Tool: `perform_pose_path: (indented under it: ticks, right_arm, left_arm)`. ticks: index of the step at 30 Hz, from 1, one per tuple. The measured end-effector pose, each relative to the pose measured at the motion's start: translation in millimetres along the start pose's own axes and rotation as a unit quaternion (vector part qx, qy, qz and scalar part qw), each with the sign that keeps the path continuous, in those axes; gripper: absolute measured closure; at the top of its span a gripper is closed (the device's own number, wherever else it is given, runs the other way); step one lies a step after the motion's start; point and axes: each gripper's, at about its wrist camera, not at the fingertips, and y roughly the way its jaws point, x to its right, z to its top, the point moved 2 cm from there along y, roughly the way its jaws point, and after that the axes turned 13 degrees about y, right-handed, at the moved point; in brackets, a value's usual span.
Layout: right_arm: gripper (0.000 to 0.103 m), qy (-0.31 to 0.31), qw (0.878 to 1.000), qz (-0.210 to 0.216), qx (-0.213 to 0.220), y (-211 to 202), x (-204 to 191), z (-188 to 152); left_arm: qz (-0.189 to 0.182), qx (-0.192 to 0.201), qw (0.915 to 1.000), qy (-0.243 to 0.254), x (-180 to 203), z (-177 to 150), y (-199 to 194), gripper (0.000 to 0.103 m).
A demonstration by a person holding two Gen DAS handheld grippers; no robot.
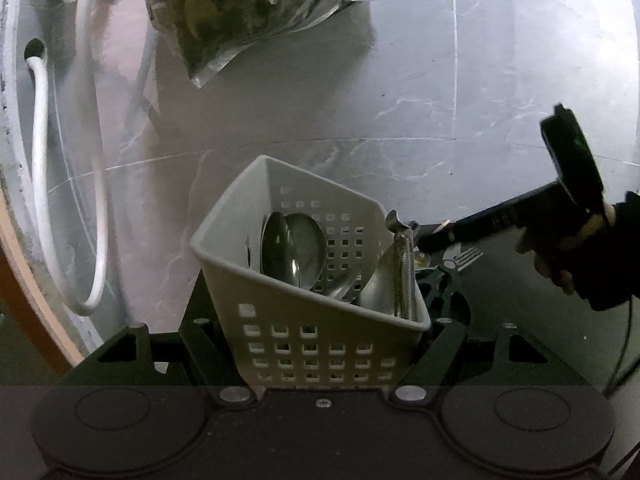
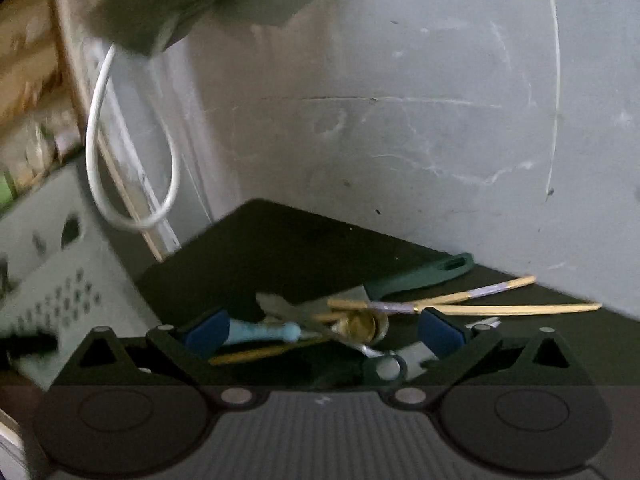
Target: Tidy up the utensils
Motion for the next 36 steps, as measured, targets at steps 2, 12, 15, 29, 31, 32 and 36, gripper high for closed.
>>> perform_pose_path:
  ticks: [2, 12, 15, 29, 31, 32, 36]
  right_arm:
    - [0.000, 0.061, 0.998, 0.017, -0.010, 6.6, 9.7, 7.7]
    - [0.012, 0.047, 0.996, 0.062, -0.047, 18.0, 10.4, 8.5]
    - [0.012, 0.046, 0.996, 0.053, -0.060, 25.5, 11.0, 5.0]
    - [0.041, 0.037, 0.999, 0.018, -0.030, 22.9, 24.9, 5.4]
    - [0.050, 0.040, 0.999, 0.000, -0.027, 23.2, 30.4, 6.9]
    - [0.053, 0.044, 0.999, -0.005, -0.025, 22.5, 33.9, 7.8]
    - [0.063, 0.039, 0.999, -0.022, -0.032, 22.6, 44.5, 10.0]
  left_arm:
    - [0.005, -0.002, 1.0000, -0.003, 0.7, 0.4, -0.1, 0.027]
    - [0.016, -0.010, 0.9998, -0.011, 2.6, 1.1, -2.0, 0.027]
    - [0.017, -0.009, 0.9997, -0.012, 3.0, 1.2, -2.0, 0.027]
    - [0.022, -0.011, 0.9996, -0.013, 2.6, 1.0, -3.6, 0.027]
    - [0.021, -0.011, 0.9996, -0.013, 1.6, 0.8, -3.5, 0.027]
    - [0.022, -0.011, 0.9996, -0.014, 1.6, 1.0, -3.2, 0.027]
    - [0.023, -0.011, 0.9996, -0.014, 1.4, 1.2, -2.8, 0.027]
